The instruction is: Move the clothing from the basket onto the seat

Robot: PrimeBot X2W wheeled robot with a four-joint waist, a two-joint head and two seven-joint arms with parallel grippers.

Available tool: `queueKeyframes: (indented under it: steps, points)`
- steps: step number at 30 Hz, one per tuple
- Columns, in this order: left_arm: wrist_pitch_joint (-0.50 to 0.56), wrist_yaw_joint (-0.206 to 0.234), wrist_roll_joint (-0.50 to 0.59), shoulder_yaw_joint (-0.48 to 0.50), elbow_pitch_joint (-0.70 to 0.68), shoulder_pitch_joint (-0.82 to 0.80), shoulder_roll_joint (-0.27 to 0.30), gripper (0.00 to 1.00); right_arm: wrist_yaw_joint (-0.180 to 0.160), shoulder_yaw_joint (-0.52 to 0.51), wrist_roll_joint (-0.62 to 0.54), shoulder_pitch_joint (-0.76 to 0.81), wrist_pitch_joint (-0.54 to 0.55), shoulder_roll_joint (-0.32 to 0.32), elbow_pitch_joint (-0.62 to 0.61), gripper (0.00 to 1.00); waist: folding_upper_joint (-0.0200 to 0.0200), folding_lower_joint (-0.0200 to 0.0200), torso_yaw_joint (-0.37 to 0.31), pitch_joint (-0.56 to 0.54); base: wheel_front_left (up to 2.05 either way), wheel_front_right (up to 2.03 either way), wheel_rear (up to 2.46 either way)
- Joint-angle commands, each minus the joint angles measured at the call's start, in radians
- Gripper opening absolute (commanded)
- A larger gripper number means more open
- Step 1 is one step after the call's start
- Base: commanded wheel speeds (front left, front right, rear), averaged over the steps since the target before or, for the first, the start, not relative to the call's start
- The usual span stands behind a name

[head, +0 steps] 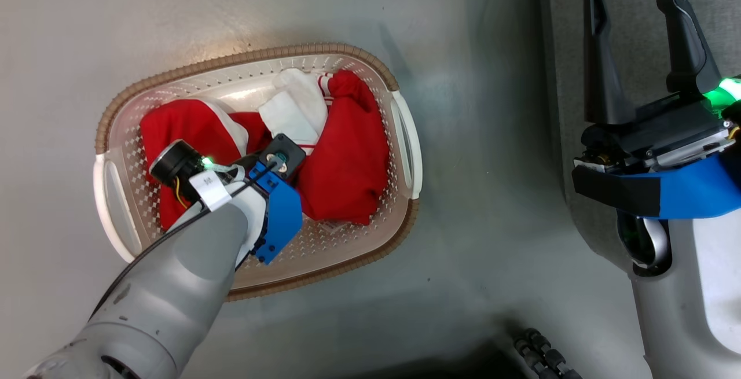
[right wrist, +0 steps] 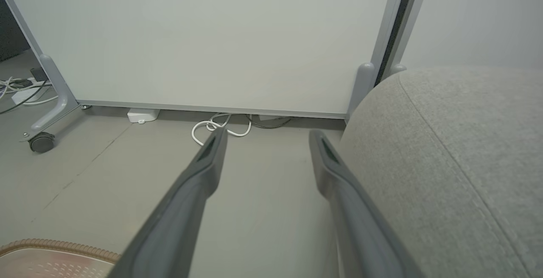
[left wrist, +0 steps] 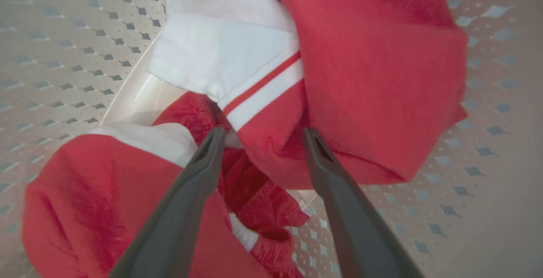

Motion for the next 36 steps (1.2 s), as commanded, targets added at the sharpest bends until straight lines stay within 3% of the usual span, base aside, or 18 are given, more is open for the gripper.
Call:
queueKeyframes:
  steps: [1,10,17,18,19,26,36]
  points:
    - [0.005,0.0,-0.021,-0.005,-0.004,-0.027,0.007,1.0,0.0,-0.002,-0.006,-0.018,-0.004,-0.006,-0.01,1.0,0.0001,-0.0001,0.0,0.019,0.0,0.0,0.0]
    - [0.075,0.0,-0.161,-0.053,-0.03,-0.069,0.009,1.0,0.0,0.0,-0.002,-0.01,-0.004,-0.012,-0.044,1.0,0.0001,-0.0001,-0.001,0.088,0.0,0.0,0.0]
    - [0.045,0.0,-0.253,-0.103,-0.081,-0.102,-0.001,1.0,0.0,-0.001,-0.008,-0.002,-0.004,-0.013,-0.053,1.0,0.0001,-0.0001,0.006,0.122,0.0,0.0,0.0]
    - [0.034,0.0,-0.257,-0.11,-0.075,-0.109,0.001,0.82,0.0,-0.001,-0.008,-0.002,-0.004,-0.011,-0.053,1.0,0.0001,-0.0001,0.007,0.123,0.0,0.0,0.0]
    - [0.031,0.0,-0.255,-0.12,-0.068,-0.111,0.001,0.0,0.0,0.0,-0.007,-0.003,-0.004,-0.01,-0.051,1.0,0.0001,-0.0001,0.007,0.124,0.0,0.0,0.0]
    - [-0.022,0.0,-0.281,-0.15,-0.062,-0.107,0.0,0.0,0.0,-0.005,0.001,-0.019,-0.004,-0.011,-0.042,1.0,0.0001,-0.0001,0.013,0.097,0.0,0.0,0.0]
    - [-0.227,0.0,-0.352,-0.149,-0.048,-0.081,-0.022,0.0,0.0,-0.012,-0.002,0.023,-0.004,-0.029,-0.009,1.0,0.0001,-0.0001,0.064,-0.049,0.0,0.0,0.0]
